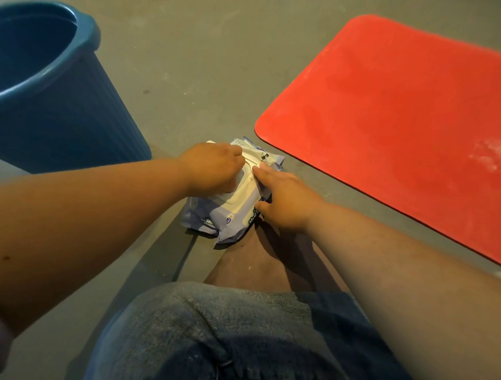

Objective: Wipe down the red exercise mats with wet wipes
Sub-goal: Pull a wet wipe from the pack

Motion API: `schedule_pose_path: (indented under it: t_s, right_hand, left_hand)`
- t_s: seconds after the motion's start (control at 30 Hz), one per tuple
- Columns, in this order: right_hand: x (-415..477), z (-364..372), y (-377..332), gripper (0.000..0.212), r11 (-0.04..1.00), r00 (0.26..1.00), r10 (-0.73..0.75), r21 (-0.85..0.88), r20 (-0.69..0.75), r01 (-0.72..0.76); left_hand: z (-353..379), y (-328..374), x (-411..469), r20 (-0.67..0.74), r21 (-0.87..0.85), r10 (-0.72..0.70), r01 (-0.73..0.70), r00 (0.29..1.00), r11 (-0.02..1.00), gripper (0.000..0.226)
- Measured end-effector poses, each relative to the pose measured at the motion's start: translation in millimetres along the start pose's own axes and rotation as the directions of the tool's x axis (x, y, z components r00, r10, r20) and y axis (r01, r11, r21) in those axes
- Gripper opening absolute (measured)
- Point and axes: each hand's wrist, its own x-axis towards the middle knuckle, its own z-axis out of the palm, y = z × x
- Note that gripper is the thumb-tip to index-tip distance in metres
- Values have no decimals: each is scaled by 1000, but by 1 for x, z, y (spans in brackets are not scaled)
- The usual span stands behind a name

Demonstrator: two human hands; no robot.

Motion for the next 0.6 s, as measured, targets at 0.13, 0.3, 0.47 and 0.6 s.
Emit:
schedule_pose_path:
  t_s: [0.13,0.3,0.47,0.6]
  right_hand:
    - [4,-2,-4,57,998,993,7,64,-119,1]
    - [12,-11,-19,53,979,952,55,205,-301,9]
    - [21,-20,-33,14,923,965,96,386,-246,6]
    - [24,-27,-39,15,865,935,207,500,-290,-36]
  left_hand:
    - [-14,-9,-5,-115,-128,-131,116,985,985,21]
    - [-40,-4,-11,-229,-329,-214,131,950,935,17]
    - [-52,3,-15,-308,-514,-307,114,901,850,21]
    - [-49,-2,-16,-259,-671,-390,126,884,731,23]
